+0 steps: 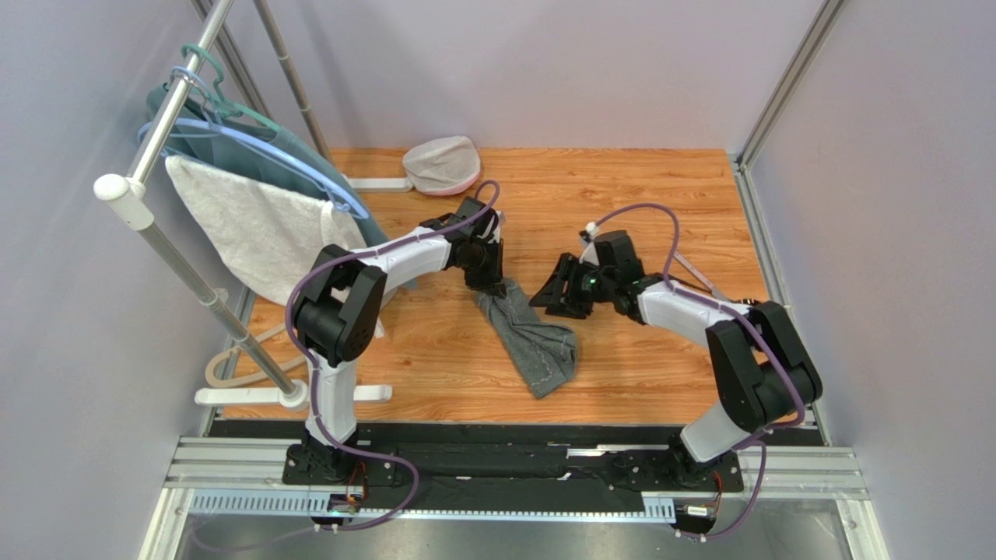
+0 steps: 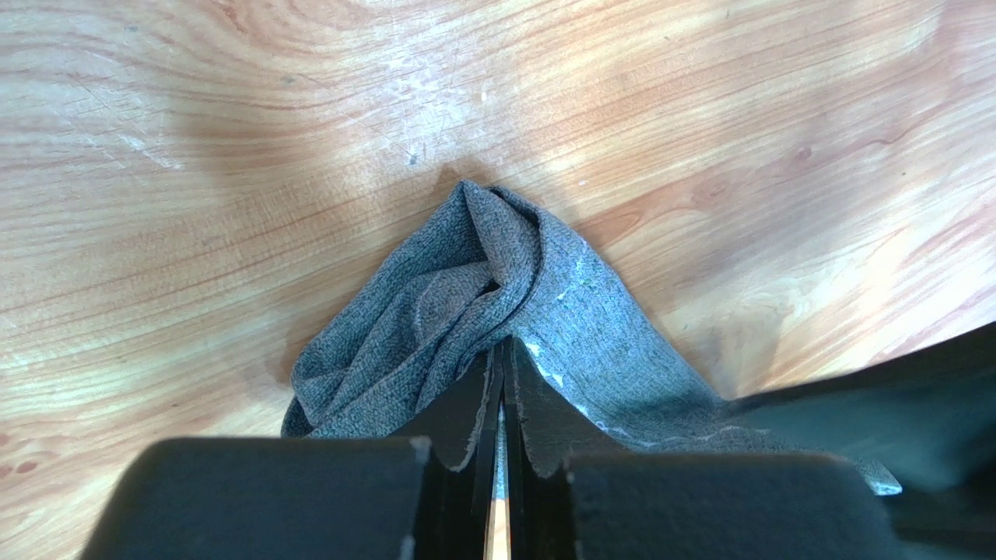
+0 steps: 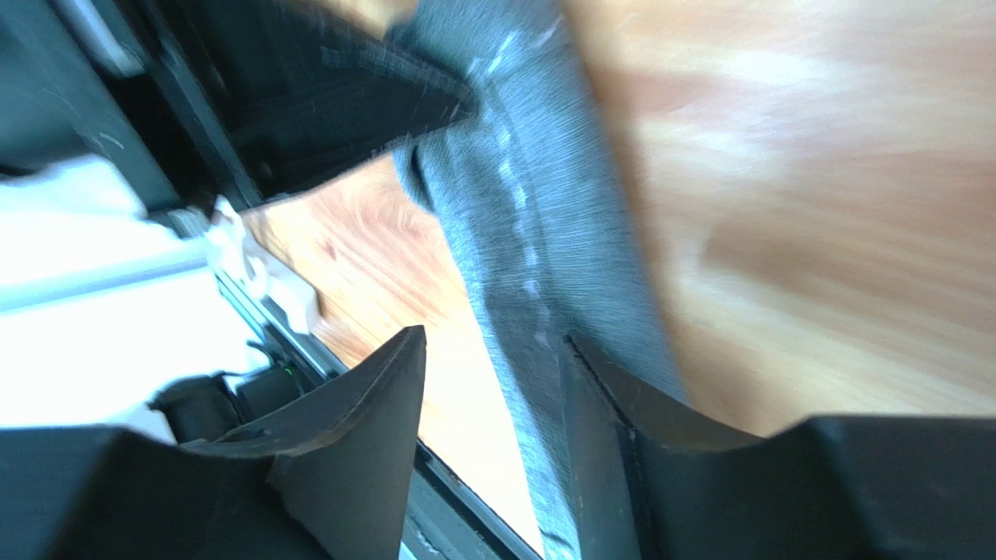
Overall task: Fold the napkin into a case and place the utensils inside
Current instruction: Fold the 2/3-rectangle-folded napkin at the center of the board, then stuff the top corner of the smaller-rectangle-folded napkin into the folded napkin.
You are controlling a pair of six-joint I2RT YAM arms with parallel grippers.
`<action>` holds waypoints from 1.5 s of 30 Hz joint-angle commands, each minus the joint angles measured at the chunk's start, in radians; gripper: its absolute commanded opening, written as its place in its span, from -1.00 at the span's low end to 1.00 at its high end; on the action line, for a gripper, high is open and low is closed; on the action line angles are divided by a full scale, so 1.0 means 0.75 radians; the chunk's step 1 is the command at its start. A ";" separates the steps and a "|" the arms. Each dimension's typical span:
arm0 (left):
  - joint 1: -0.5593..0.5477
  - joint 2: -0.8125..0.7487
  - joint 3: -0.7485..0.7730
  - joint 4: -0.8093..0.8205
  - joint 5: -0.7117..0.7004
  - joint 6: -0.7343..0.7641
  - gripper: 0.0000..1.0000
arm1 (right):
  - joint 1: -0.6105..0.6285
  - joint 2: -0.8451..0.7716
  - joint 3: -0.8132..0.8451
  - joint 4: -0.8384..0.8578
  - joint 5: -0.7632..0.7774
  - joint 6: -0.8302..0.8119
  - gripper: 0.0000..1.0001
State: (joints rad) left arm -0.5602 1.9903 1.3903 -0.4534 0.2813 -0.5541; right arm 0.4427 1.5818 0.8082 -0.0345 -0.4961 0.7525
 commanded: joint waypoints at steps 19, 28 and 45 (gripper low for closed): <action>0.009 -0.019 -0.048 0.038 -0.013 0.023 -0.90 | 0.066 -0.096 -0.204 0.034 -0.187 0.093 -0.56; 0.009 -0.079 0.016 0.016 0.028 0.045 -0.87 | 0.117 -0.027 -0.400 0.230 -0.042 0.087 -0.61; -0.004 -0.234 0.026 0.024 0.116 -0.016 -0.57 | 0.209 -0.177 -0.462 0.148 0.017 -0.009 -0.55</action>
State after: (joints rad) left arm -0.5613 1.8938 1.3899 -0.4454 0.3527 -0.5529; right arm 0.5640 1.3735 0.4904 -0.0235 -0.4923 0.7357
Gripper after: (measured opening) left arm 0.186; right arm 0.233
